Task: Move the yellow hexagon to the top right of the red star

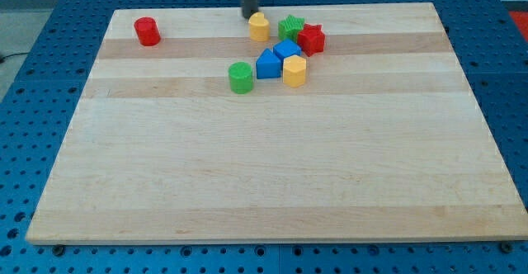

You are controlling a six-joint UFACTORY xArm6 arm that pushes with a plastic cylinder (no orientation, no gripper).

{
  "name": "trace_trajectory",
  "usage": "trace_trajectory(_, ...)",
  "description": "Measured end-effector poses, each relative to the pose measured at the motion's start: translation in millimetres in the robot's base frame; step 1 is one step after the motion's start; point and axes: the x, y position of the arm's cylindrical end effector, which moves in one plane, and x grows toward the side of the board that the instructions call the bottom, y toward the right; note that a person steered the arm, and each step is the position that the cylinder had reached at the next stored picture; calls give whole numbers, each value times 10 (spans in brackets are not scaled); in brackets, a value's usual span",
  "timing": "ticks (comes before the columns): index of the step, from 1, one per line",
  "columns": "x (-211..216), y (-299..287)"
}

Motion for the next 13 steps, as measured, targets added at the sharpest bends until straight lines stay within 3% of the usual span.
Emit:
trace_trajectory(1, 114, 487)
trace_trajectory(3, 676, 736)
trace_trajectory(8, 2027, 197)
trace_trajectory(9, 2049, 329)
trace_trajectory(11, 2543, -231)
trace_trajectory(13, 2490, 765)
